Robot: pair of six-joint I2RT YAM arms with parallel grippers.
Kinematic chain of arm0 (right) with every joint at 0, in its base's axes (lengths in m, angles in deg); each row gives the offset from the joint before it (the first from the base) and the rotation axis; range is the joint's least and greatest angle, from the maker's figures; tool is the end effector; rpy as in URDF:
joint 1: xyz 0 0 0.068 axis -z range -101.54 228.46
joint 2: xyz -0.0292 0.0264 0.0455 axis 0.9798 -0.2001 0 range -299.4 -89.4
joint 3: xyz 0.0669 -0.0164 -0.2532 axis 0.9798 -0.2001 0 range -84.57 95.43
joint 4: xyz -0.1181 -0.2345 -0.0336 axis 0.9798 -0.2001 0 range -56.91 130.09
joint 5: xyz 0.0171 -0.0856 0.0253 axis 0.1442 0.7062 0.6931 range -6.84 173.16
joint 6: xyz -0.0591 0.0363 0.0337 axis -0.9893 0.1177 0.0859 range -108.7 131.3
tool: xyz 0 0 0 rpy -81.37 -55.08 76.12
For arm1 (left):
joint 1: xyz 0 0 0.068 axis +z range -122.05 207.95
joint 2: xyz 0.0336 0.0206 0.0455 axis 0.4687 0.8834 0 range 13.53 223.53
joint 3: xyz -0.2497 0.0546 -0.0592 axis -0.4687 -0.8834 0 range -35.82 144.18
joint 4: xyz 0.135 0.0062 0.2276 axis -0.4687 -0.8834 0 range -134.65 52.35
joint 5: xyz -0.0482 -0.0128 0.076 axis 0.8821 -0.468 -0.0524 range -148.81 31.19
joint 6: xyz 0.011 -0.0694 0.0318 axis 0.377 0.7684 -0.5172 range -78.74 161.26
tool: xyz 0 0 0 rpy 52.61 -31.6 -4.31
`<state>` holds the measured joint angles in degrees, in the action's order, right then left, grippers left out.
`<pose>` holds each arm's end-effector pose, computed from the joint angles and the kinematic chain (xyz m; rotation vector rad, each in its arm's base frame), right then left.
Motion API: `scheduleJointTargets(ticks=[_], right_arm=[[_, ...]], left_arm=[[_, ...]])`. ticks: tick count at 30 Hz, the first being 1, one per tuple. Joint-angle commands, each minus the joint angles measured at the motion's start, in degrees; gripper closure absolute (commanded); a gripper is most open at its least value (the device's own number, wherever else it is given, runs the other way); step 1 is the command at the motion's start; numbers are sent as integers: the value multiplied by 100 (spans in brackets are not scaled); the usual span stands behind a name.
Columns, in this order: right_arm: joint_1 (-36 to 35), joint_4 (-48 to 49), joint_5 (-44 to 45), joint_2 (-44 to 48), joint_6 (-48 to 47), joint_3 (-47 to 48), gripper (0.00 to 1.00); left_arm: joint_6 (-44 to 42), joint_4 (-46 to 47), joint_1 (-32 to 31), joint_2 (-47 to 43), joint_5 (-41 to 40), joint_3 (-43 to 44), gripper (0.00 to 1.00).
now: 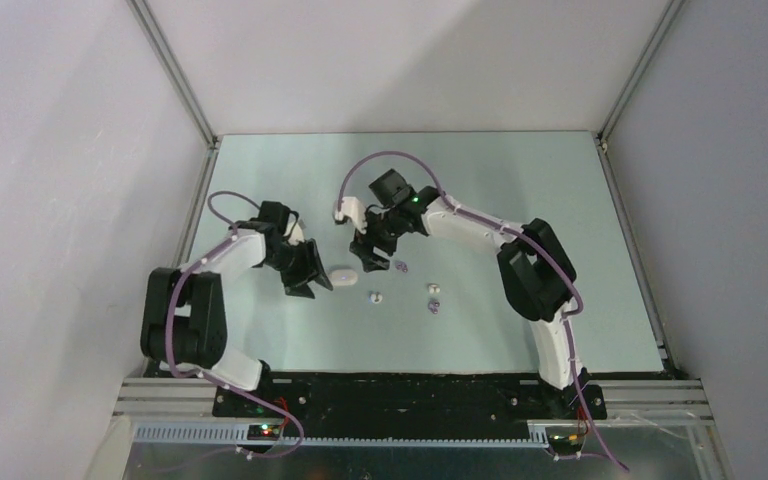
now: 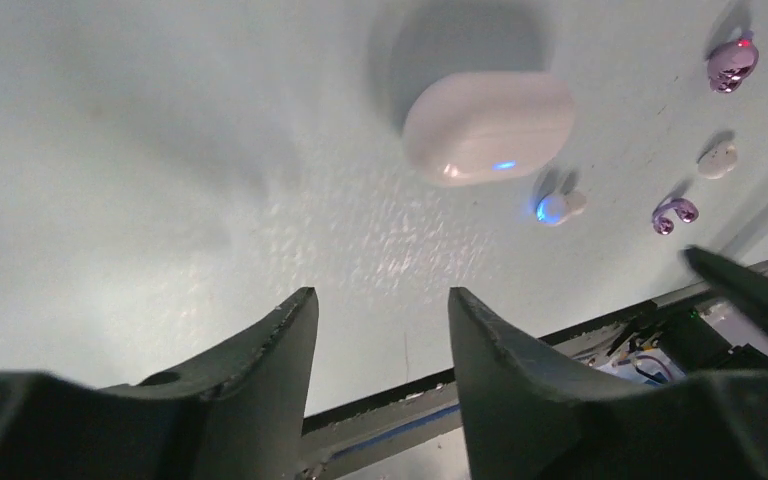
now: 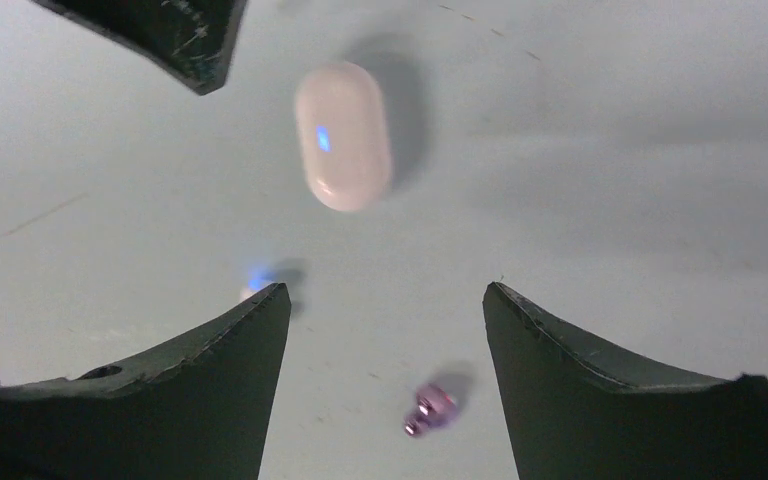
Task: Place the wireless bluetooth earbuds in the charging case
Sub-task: Adjust the charging case at the center of the board, then pick up the charging case from the center of the board.
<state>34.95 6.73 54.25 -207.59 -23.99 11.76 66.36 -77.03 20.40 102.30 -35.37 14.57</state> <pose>0.3173 0.3449 0.1919 -1.7346 1.7953 0.6955 0.2693 -0.0620 0.1282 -0.3888 2.9521 -0.6823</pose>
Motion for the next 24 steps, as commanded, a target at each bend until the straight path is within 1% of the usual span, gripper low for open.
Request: scheduleJointTargets(ticks=[1,2,3,5,7,12,17,19,21,22,23,24], right_arm=[[-410,586,-31,-57,255,-169,24],[-474,742,-26,-137,253,-168,24],[-501,813,-27,-175,214,-161,23],[-580,929,-11,-315,79,-89,23],[-655,965,5,-469,-84,-11,23],[-784,1071,133,-801,-292,132,22],[-804,1025,257,-976,-365,260,23],[-801,999,299,-1019,-383,315,26],[-798,966,325,-1041,-451,342,32],[-794,956,334,-1049,-460,362,38],[-787,961,351,-1057,-461,361,42],[-780,967,351,-1061,-461,362,50]], left_arm=[[-268,-594,354,-592,-388,223,39],[-240,-548,418,-673,-430,223,36],[-219,-520,550,-706,-517,220,30],[-177,-444,706,-745,-641,269,24],[-183,-365,962,-803,-726,353,21],[-208,-360,1361,-834,-719,516,21],[-185,-373,1531,-953,-694,490,22],[-173,-368,1537,-1003,-674,453,22],[-144,-335,1542,-1028,-631,412,23],[-126,-321,1538,-1024,-618,407,23],[-118,-293,1538,-990,-583,411,24],[-113,-279,1533,-965,-563,415,24]])
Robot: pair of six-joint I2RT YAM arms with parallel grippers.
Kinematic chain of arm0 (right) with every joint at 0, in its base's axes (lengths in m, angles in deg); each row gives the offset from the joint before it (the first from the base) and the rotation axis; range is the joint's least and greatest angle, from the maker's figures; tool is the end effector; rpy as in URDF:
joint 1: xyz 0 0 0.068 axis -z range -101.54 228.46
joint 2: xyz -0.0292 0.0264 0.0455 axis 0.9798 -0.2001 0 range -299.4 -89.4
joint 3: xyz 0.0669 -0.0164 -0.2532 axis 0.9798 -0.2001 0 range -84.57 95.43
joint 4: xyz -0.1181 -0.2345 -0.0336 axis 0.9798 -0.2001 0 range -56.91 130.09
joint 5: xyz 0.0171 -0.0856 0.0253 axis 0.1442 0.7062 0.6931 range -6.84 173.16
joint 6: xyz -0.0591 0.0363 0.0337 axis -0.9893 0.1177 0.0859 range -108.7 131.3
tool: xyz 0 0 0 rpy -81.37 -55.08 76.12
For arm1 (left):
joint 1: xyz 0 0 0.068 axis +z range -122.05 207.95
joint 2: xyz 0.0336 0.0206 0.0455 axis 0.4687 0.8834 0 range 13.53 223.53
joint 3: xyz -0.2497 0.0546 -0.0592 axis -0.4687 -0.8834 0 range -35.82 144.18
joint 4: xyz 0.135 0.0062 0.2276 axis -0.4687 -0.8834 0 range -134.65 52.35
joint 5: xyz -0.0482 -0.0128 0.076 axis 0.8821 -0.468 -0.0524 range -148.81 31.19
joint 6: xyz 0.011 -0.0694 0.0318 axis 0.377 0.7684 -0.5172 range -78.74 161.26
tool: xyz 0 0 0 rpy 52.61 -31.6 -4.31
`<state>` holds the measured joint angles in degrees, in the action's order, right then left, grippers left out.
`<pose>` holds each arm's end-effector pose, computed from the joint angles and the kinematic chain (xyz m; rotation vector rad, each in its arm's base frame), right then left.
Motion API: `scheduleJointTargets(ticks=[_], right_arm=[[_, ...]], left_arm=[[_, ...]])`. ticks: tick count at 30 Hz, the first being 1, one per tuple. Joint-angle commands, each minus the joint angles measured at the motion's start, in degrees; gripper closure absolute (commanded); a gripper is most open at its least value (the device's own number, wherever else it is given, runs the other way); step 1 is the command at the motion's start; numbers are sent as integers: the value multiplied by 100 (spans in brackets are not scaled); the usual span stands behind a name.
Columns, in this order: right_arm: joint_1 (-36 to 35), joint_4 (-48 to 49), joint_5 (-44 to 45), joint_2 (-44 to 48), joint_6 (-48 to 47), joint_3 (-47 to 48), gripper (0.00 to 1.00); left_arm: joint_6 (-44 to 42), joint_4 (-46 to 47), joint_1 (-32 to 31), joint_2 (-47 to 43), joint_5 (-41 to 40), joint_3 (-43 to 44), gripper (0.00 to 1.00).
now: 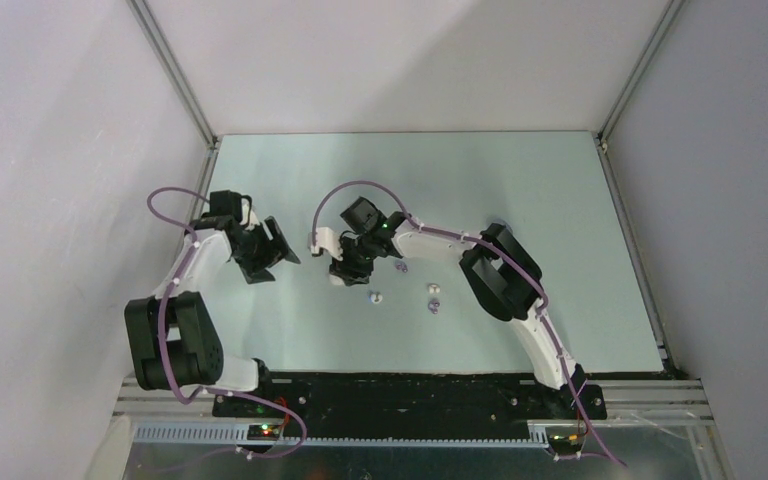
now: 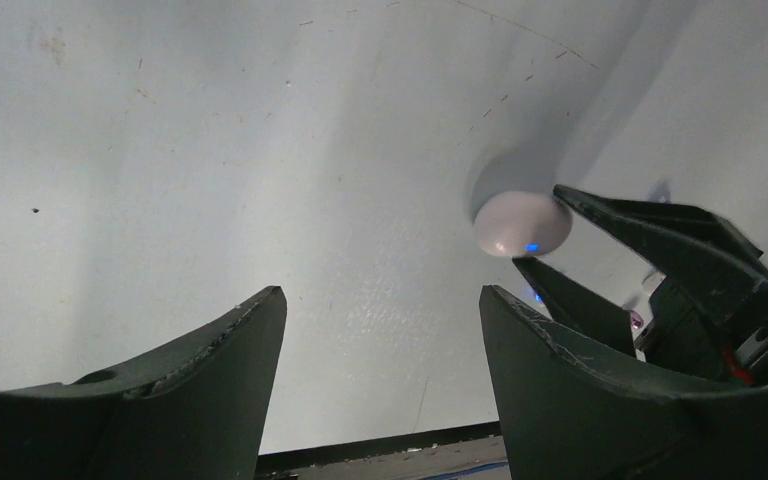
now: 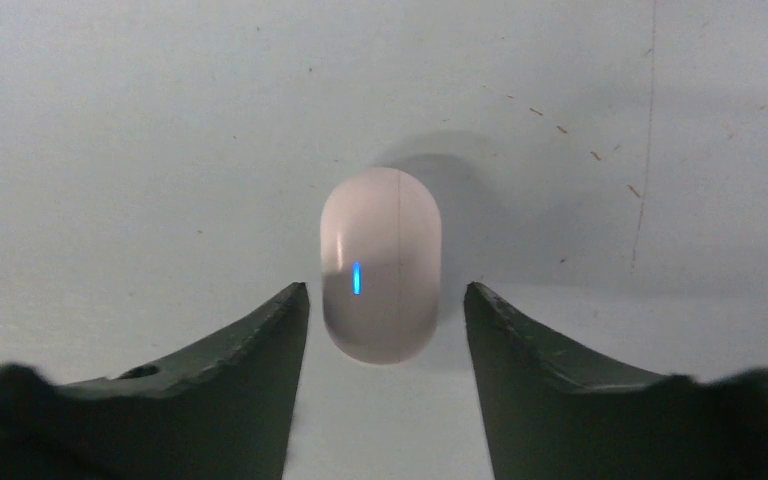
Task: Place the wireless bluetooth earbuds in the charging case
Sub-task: Pick up the charging case from the center of the board, then pass from the right arm to the left
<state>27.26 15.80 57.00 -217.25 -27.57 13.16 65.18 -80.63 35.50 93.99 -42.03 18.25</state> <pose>0.2894 0.4060 0.1326 -1.8974 1.6321 0.6624 0.2756 0.0174 0.1785 -0.6843 2.7045 -0.4793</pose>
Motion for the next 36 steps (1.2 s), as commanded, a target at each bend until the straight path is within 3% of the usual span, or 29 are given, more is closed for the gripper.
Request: scheduleJointTargets(ticks=[1,4,6,16,22,28,36], right_arm=[[12,81,49,-74,-103,209,53],[116,23,-20,102,-80,263,68],[241,-63,-117,350,-14,368,71],[1011,586,-2,2477,-235,41,71],[1481,1208,109,3204,-720,-230,70],[1612,1939,225,3420,-1495,-593,69],[1822,2606,108,3159,-1580,-395,68]], left_arm=[[6,93,24,-57,152,95,24],[44,227,25,151,404,237,24],[140,599,20,229,726,308,24],[544,4749,-520,-9,2928,944,23],[523,6201,-1188,364,3796,1845,23],[598,6328,-1608,1028,4491,2869,27],[-252,4924,-1729,1612,4452,4029,35]])
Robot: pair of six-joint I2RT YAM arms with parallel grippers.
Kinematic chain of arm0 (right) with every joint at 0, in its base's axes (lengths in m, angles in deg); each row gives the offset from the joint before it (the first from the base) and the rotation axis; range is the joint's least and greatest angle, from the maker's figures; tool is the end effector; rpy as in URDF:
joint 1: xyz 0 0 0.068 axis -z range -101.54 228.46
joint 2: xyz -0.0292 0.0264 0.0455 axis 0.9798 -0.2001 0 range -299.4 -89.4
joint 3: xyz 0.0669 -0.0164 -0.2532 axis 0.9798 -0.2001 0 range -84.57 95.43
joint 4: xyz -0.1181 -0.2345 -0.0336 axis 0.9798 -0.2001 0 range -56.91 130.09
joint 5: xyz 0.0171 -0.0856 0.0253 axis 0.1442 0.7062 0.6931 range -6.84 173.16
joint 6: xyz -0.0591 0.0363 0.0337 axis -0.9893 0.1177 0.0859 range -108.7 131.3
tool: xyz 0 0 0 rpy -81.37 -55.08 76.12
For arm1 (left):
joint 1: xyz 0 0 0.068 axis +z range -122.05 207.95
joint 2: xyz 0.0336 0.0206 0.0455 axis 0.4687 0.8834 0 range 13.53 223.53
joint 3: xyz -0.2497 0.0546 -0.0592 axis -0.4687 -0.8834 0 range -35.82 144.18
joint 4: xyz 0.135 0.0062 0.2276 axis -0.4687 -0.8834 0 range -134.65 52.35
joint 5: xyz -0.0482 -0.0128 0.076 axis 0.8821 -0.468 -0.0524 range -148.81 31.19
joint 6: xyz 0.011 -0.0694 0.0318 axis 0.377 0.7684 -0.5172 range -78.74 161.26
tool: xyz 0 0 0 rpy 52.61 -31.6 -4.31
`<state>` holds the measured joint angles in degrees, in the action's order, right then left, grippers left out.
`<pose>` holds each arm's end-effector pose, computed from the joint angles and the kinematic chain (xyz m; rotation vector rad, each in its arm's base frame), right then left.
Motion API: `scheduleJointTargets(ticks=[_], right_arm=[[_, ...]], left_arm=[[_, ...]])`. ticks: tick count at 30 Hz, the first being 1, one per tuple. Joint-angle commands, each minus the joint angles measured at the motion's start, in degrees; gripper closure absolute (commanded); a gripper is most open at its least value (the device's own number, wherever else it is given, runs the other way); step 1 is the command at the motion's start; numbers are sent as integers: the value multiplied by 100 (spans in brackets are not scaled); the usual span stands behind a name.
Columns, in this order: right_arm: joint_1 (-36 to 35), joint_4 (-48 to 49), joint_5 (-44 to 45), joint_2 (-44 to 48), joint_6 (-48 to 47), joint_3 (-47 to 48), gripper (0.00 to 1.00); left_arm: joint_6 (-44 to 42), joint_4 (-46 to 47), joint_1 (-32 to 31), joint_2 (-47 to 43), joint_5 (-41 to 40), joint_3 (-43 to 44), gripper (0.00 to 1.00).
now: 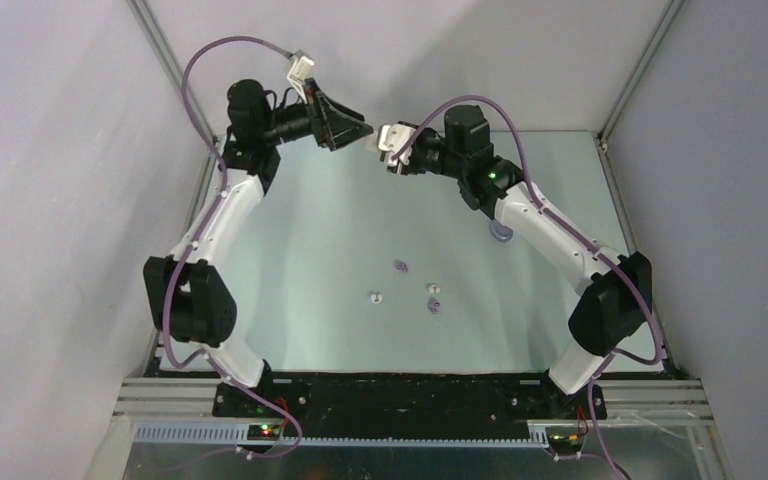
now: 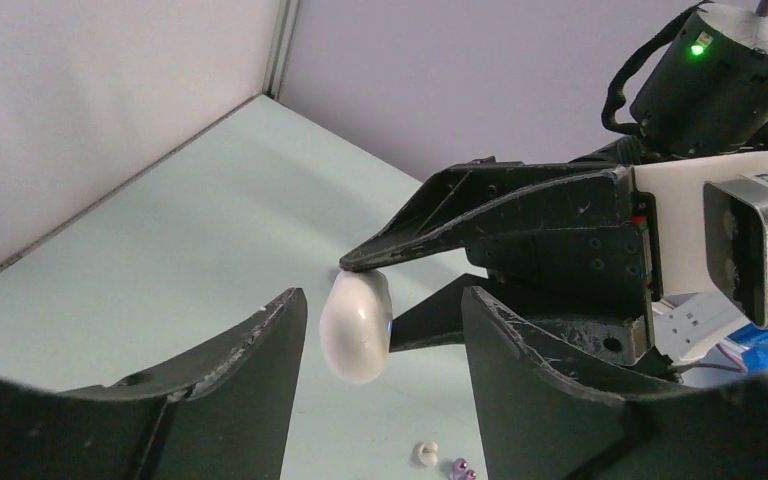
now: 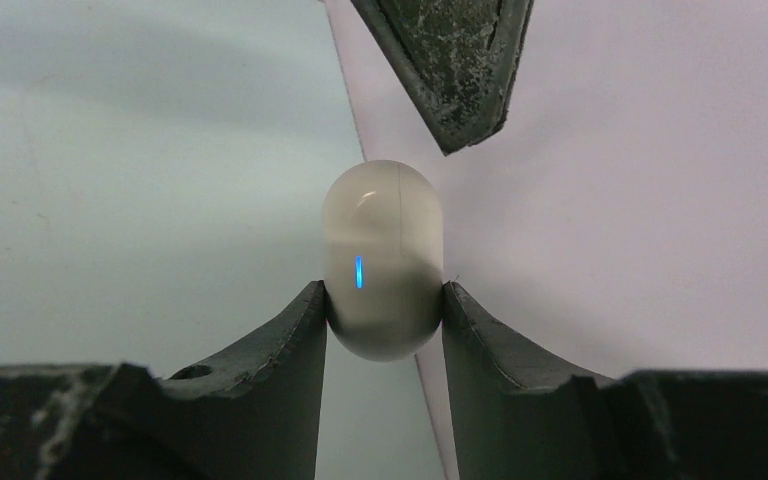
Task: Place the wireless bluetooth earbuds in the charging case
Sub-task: Pass from the right arm to the left
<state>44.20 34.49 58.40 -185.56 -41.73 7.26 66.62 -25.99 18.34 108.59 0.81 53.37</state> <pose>0.3409 0.2654 0.3833 -1.4012 1.0146 0.1352 0.3872 -0.1230 0.4108 0.6866 1.5069 -1.2292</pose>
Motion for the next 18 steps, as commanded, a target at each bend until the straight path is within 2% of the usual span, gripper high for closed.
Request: scheduleJointTargets(ticks=[1,8,12,18], right_arm=[[143,811,-61,-27,-196,226,68],[200,1062,-140,-106,-390,265,68],[199,1197,-165,-118,-452,272,68],[155,1237,-169,-122,-525,266,67]], left_arm=[[-403,-649,-14,249,170,656,35],[-646,-1440,-105,749,280,1372,33],[-654,-1457,-148,827,323,1452,33],[-662,-1363,-182,875,392,1457,41]])
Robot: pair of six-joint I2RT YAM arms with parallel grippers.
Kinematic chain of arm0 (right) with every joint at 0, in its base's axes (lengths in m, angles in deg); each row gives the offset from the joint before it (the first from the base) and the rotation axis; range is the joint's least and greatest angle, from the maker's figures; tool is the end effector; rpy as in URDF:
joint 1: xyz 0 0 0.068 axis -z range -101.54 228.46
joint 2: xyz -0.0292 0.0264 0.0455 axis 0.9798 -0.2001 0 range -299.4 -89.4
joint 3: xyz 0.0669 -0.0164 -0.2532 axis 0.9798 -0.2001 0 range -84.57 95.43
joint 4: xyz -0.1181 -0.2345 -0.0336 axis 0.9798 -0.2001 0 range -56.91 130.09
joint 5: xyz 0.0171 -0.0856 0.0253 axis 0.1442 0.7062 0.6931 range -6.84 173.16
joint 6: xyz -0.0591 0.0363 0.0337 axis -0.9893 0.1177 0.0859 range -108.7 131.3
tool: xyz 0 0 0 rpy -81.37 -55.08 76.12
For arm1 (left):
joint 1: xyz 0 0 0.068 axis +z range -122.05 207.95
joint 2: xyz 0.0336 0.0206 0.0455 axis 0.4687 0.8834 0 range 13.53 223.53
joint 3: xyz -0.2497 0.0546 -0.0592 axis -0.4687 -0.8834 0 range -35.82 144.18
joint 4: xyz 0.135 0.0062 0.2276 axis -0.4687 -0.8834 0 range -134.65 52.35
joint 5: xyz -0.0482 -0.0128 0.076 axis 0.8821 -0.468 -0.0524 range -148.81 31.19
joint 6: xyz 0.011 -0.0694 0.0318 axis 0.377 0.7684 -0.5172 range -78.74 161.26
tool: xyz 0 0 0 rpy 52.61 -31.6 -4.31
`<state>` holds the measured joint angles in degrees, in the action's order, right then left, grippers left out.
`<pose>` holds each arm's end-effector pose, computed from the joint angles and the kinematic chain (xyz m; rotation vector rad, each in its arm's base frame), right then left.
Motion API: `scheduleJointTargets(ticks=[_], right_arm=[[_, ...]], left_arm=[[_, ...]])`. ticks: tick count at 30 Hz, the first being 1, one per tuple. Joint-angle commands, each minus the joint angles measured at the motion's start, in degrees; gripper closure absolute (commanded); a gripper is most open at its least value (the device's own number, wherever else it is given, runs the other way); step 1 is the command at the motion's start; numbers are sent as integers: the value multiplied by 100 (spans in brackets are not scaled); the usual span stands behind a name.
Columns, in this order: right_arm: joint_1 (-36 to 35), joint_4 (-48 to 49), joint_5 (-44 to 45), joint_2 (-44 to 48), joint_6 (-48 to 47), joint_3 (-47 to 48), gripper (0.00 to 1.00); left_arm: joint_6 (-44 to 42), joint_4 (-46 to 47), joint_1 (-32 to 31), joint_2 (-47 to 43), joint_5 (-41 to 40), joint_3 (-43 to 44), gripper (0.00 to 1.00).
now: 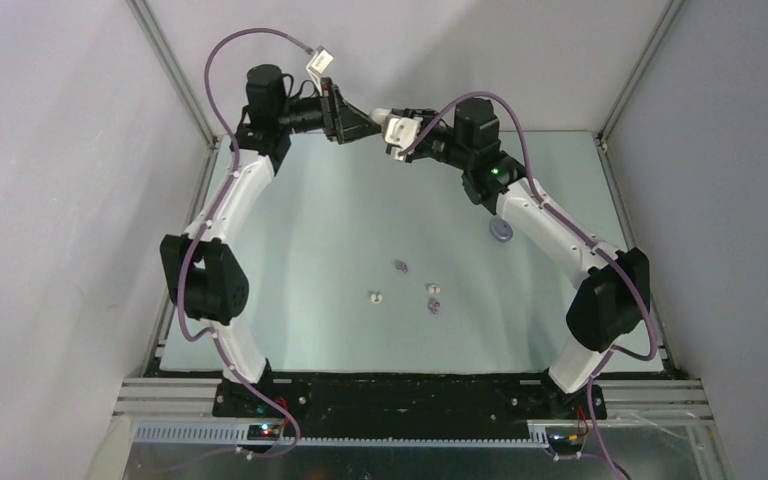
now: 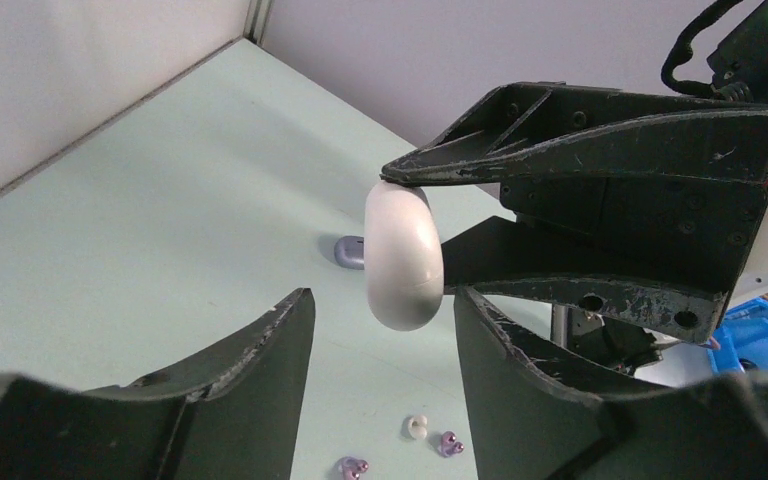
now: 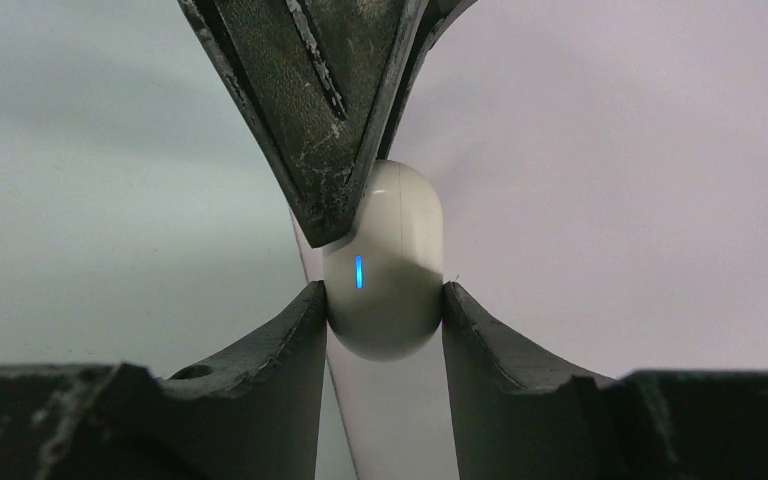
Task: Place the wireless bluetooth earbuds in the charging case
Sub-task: Pass from the right arm to the left
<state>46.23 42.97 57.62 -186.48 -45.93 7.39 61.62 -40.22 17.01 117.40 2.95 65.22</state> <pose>0.3548 0.2571 0.3972 -1.3474 0.8743 0.0205 0.4175 -0.1396 0.3970 0.7210 1.6316 -1.2869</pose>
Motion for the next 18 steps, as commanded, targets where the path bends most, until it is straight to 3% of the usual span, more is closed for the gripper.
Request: scheduleJointTargets(ticks=[1,11,17,18], right_arm=[[-54,389,-91,-24,-114,253,67],[-109,357,-129,58,-251,155,67],[-144,415,-97,116,-251,83,67],[-154,424,-90,125,-243,75,67]], left_arm=[[-155,75,-60,4,196,270,43],[-58,455,-164,70,323,271,53],[-6,525,-180,65,406,247,64],[40,549,-183,64,435,244,71]])
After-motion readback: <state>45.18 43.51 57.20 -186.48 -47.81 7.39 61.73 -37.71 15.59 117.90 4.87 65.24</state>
